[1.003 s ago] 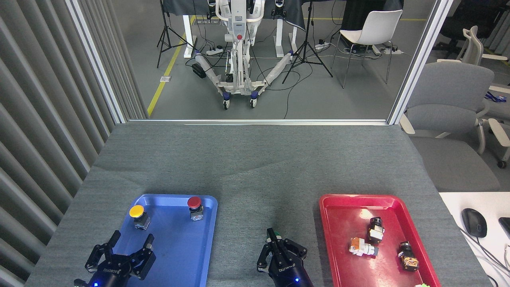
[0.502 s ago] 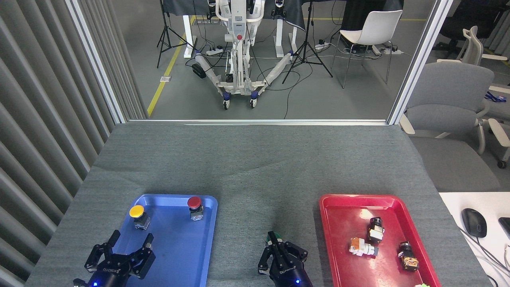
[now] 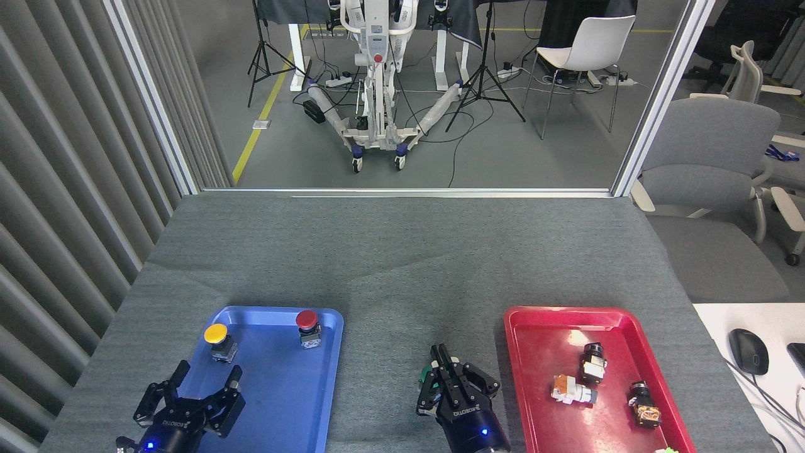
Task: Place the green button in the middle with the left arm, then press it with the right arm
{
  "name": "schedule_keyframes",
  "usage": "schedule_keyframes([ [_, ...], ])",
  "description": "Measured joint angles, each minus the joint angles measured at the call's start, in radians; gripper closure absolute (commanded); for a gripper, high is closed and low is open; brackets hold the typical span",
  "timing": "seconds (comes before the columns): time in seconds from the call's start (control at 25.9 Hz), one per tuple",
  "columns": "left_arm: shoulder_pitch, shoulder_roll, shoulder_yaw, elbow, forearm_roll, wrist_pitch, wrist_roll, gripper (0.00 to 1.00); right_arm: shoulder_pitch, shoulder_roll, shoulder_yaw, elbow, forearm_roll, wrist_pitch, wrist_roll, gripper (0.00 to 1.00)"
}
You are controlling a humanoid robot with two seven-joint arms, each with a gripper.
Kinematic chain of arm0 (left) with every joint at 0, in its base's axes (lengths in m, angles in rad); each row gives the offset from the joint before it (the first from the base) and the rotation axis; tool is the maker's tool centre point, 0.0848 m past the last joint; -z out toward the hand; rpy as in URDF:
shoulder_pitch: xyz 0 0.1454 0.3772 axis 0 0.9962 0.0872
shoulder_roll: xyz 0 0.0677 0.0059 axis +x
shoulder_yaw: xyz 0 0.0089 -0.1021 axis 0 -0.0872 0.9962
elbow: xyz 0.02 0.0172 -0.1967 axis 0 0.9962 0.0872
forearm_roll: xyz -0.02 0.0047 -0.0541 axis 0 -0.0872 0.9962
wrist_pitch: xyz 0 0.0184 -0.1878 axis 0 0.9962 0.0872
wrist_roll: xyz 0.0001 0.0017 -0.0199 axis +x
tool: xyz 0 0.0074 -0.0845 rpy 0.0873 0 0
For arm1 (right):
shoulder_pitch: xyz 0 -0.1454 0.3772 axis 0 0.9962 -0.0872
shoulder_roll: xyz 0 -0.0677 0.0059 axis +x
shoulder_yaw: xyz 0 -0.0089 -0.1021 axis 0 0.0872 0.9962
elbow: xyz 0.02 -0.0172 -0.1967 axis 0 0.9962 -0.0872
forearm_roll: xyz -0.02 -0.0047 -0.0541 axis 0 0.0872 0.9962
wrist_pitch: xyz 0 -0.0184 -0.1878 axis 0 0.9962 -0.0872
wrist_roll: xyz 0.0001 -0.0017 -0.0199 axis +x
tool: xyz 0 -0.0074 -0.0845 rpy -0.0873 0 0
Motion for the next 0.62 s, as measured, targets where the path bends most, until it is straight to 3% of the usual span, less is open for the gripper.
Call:
schedule_keyframes([
  [0.42, 0.001, 0.002, 0.000, 0.007, 0.016, -0.009, -0.003, 0.01, 0.157, -0.043, -0.222, -0.202, -0.003, -0.027, 0.003, 0.00],
  [0.62, 0.004, 0.003, 0.000, 0.007, 0.019, -0.011, -0.002, 0.01, 0.210, -0.073, -0.304, -0.242, -0.012, -0.027, 0.007, 0.00],
])
